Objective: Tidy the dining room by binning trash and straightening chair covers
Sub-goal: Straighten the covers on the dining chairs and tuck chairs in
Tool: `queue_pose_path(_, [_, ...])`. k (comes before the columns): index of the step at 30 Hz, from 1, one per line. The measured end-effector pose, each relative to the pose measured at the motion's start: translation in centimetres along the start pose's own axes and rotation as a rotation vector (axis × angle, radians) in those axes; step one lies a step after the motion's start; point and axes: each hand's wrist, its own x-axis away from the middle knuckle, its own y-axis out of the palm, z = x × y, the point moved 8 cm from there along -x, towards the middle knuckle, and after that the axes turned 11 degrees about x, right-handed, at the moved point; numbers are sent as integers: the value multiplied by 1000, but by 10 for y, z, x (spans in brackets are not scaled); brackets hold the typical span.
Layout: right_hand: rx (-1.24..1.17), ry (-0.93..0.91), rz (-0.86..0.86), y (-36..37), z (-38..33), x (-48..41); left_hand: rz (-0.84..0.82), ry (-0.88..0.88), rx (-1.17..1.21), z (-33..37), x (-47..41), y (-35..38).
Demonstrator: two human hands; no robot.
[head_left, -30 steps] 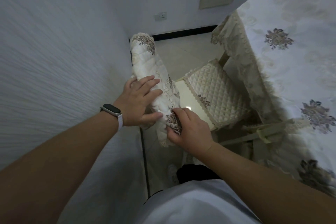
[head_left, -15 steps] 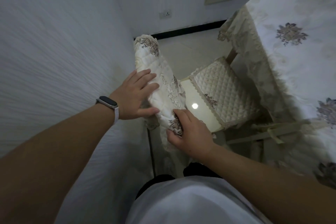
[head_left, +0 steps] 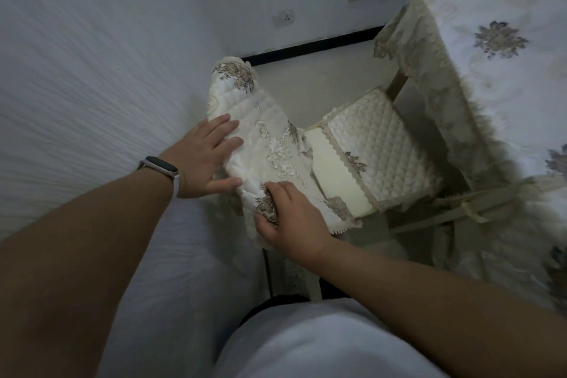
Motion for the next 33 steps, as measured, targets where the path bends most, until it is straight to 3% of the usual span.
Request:
queue_pose_path(14, [-97, 1, 21, -10, 10, -3, 156, -293, 140, 27, 9, -2])
queue_pose_path(22, [-103, -7, -17, -11, 14, -9, 389, -540, 303, 29, 4, 4])
queue_pose_path(33, [-58, 32, -27, -1, -5, -25, 428, -493, 345, 15, 14, 5])
